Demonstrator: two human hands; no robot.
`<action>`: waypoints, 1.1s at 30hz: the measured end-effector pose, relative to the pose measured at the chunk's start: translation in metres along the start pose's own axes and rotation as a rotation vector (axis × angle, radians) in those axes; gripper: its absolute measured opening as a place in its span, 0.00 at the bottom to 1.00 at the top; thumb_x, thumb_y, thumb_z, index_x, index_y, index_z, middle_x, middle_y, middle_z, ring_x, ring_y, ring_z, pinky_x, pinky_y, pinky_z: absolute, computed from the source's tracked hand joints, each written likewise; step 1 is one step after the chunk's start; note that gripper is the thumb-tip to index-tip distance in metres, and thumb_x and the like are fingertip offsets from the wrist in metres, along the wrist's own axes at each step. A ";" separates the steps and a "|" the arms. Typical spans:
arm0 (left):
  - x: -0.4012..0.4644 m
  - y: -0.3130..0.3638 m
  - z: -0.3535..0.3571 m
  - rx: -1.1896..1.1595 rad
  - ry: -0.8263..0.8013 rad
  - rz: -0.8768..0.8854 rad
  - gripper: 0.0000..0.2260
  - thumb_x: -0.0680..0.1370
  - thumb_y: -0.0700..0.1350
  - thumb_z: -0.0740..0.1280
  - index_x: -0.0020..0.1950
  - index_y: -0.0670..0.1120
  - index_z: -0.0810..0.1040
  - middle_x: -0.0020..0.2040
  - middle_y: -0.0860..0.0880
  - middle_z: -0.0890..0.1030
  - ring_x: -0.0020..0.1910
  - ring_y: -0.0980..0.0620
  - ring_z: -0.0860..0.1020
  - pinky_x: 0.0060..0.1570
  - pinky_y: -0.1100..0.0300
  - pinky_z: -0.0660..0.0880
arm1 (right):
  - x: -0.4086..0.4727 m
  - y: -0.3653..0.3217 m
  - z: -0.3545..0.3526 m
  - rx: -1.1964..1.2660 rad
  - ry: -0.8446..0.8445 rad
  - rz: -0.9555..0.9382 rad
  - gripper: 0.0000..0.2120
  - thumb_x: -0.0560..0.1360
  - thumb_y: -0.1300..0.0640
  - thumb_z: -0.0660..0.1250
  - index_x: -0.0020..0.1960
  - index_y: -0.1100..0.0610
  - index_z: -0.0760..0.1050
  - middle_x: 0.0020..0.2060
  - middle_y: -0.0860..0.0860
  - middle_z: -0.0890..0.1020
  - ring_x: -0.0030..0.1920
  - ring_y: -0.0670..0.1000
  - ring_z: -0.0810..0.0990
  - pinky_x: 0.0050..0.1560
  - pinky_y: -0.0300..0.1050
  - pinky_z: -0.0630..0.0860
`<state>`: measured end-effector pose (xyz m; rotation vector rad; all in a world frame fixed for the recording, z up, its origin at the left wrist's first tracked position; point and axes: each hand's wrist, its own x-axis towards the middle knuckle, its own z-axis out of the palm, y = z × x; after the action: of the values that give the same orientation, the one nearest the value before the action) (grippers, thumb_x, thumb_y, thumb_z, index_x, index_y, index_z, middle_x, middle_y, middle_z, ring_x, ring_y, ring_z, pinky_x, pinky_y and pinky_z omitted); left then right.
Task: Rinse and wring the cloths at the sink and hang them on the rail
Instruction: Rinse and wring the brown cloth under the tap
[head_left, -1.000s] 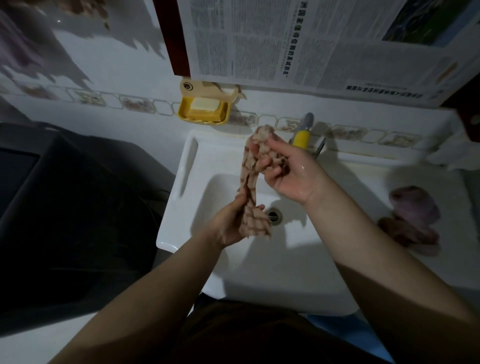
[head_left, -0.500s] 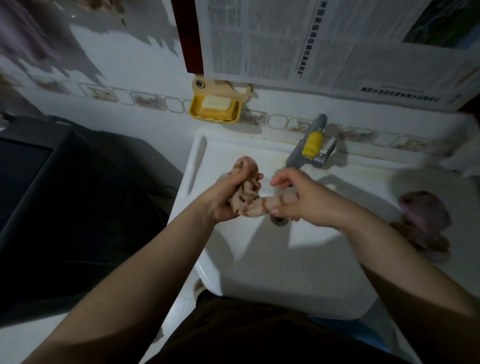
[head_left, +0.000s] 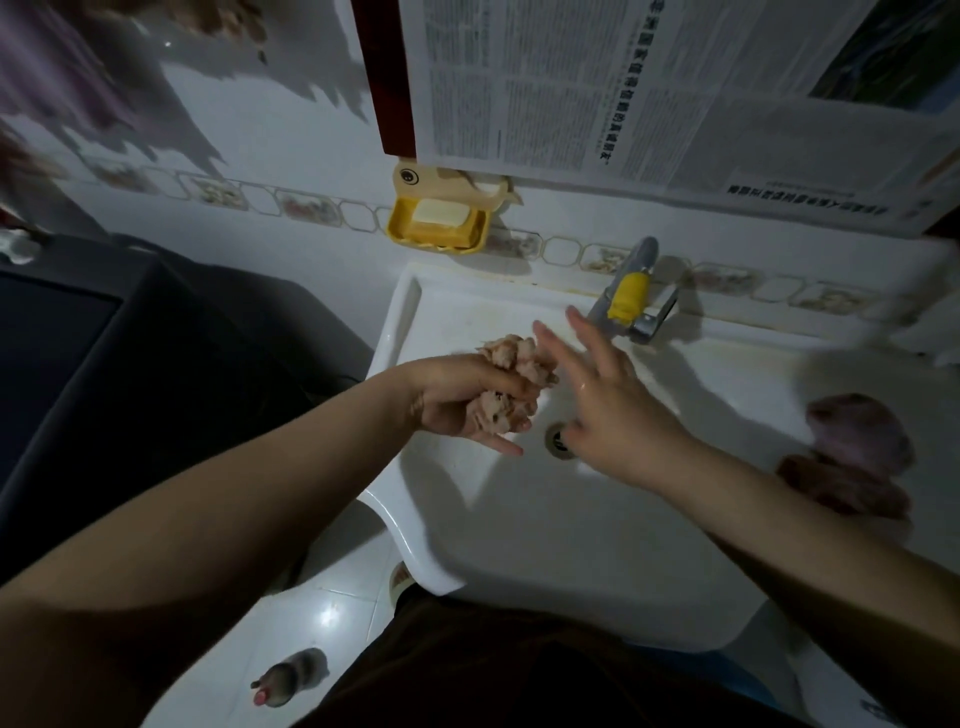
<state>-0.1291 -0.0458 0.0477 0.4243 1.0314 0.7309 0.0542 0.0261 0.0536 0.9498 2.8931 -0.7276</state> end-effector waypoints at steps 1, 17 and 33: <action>-0.001 0.002 0.004 0.009 -0.054 -0.025 0.13 0.79 0.36 0.62 0.62 0.45 0.74 0.44 0.47 0.82 0.45 0.50 0.81 0.57 0.42 0.76 | -0.004 0.000 0.007 -0.153 0.030 -0.127 0.48 0.70 0.60 0.68 0.76 0.41 0.40 0.76 0.47 0.42 0.76 0.58 0.52 0.70 0.55 0.63; 0.035 -0.001 0.004 2.131 0.493 0.882 0.12 0.77 0.48 0.54 0.54 0.41 0.67 0.30 0.45 0.76 0.22 0.44 0.74 0.22 0.63 0.59 | 0.028 -0.004 0.006 0.950 -0.640 0.631 0.13 0.74 0.58 0.63 0.33 0.53 0.63 0.23 0.48 0.62 0.22 0.46 0.57 0.23 0.36 0.51; 0.059 -0.004 0.035 1.251 0.264 -0.264 0.08 0.78 0.40 0.63 0.38 0.44 0.74 0.36 0.48 0.81 0.36 0.49 0.81 0.38 0.57 0.77 | -0.011 0.020 -0.002 1.302 -0.595 0.601 0.10 0.73 0.53 0.68 0.51 0.56 0.74 0.54 0.55 0.82 0.41 0.48 0.80 0.35 0.37 0.73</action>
<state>-0.0781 -0.0051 0.0251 1.2453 1.6933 -0.1973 0.0744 0.0346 0.0483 1.1803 1.2705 -2.2831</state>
